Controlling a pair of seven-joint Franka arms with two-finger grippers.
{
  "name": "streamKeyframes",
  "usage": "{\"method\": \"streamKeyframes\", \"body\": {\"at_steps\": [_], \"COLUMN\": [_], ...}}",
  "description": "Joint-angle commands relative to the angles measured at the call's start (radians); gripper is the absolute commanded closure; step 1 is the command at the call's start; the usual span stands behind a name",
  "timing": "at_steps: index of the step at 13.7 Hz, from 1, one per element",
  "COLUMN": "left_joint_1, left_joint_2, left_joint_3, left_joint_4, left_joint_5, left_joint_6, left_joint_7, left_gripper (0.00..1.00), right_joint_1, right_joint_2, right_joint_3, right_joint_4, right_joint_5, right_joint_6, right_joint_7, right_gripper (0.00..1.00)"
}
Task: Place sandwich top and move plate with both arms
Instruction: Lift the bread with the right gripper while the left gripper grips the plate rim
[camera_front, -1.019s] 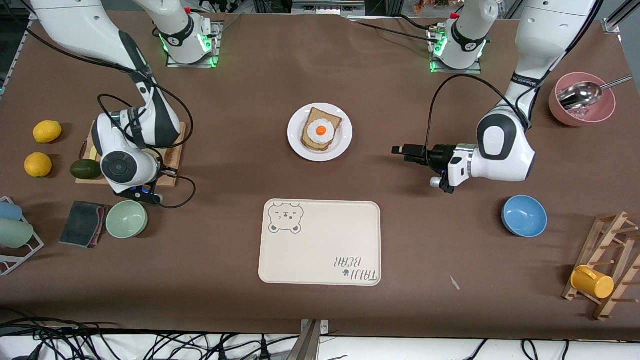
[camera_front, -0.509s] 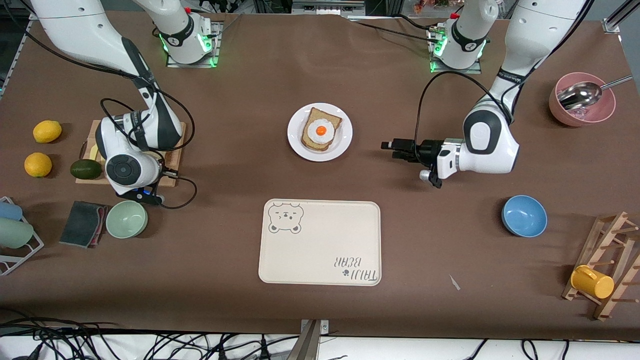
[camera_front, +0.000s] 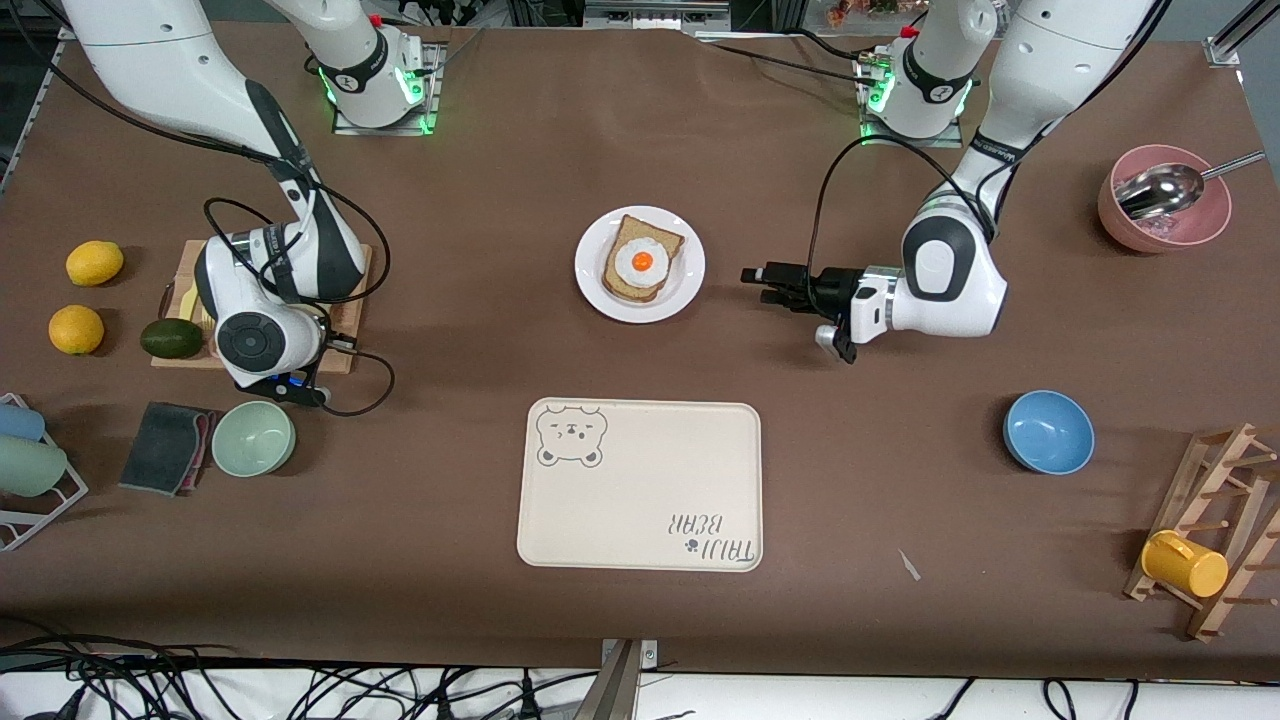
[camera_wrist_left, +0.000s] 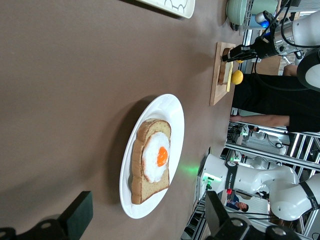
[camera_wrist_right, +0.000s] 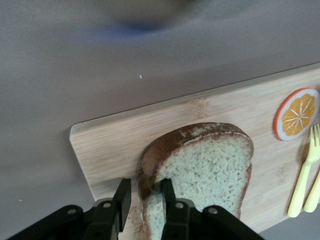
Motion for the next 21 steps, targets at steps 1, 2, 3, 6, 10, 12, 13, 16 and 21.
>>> {"method": "streamKeyframes", "body": {"at_steps": [1, 2, 3, 6, 10, 12, 13, 16, 21], "left_joint_1": [-0.002, -0.005, -0.020, -0.043, -0.070, -0.078, -0.078, -0.103, -0.181], "left_joint_2": [0.011, 0.013, 0.022, 0.027, 0.038, 0.038, 0.038, 0.041, 0.071], "left_joint_3": [-0.001, -0.001, -0.007, -0.007, -0.007, -0.007, -0.009, -0.007, -0.007], "left_joint_4": [-0.013, -0.013, -0.015, -0.027, -0.030, -0.030, -0.030, -0.029, -0.029], "left_joint_5": [-0.066, -0.091, -0.101, -0.109, -0.129, -0.135, -0.143, -0.172, -0.192], "left_joint_6": [0.004, 0.004, 0.007, 0.030, 0.065, 0.066, 0.066, 0.076, 0.194], "left_joint_7": [0.107, 0.118, 0.118, 0.120, 0.120, 0.120, 0.120, 0.120, 0.169], "left_gripper": [0.03, 0.04, 0.04, 0.04, 0.04, 0.04, 0.04, 0.04, 0.04], "right_joint_1": [-0.001, -0.004, -0.006, 0.002, 0.014, 0.036, 0.040, 0.066, 0.120], "right_joint_2": [0.009, 0.018, 0.020, 0.009, 0.005, 0.005, 0.005, 0.003, 0.005], "right_joint_3": [-0.006, -0.006, -0.006, -0.006, 0.001, 0.001, 0.001, 0.003, 0.136], "right_joint_4": [-0.022, -0.023, -0.023, -0.009, 0.066, 0.113, 0.130, 0.210, 0.353], "right_joint_5": [-0.021, -0.020, -0.020, -0.020, -0.017, -0.017, -0.017, -0.002, 0.144], "right_joint_6": [0.024, 0.029, 0.032, 0.014, -0.084, -0.141, -0.162, -0.262, -0.419], "right_joint_7": [0.021, 0.021, 0.019, 0.016, 0.016, 0.019, 0.019, 0.002, 0.030], "right_gripper": [1.00, 1.00, 1.00, 1.00, 1.00, 1.00, 1.00, 1.00, 1.00]}}
